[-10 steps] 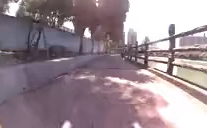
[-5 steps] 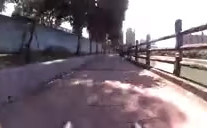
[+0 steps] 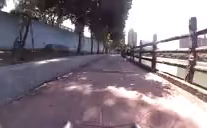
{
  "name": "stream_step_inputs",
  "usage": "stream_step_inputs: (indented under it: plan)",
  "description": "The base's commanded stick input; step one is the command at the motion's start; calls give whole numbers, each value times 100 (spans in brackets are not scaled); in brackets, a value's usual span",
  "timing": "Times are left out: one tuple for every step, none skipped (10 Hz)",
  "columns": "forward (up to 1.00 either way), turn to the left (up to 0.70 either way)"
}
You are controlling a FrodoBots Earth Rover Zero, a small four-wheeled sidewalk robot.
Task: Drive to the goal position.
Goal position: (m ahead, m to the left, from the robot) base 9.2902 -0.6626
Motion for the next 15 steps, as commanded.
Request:
stream_step_inputs:
  plan:
    - [70,0]
    - [70,0]
    - [70,0]
    - [70,0]
    - [70,0]
    - [70,0]
    - [70,0]
    - [70,0]
    - [70,0]
    - [70,0]
    - [70,0]
    - [70,0]
    - [70,0]
    - [70,0]
    - [70,0]
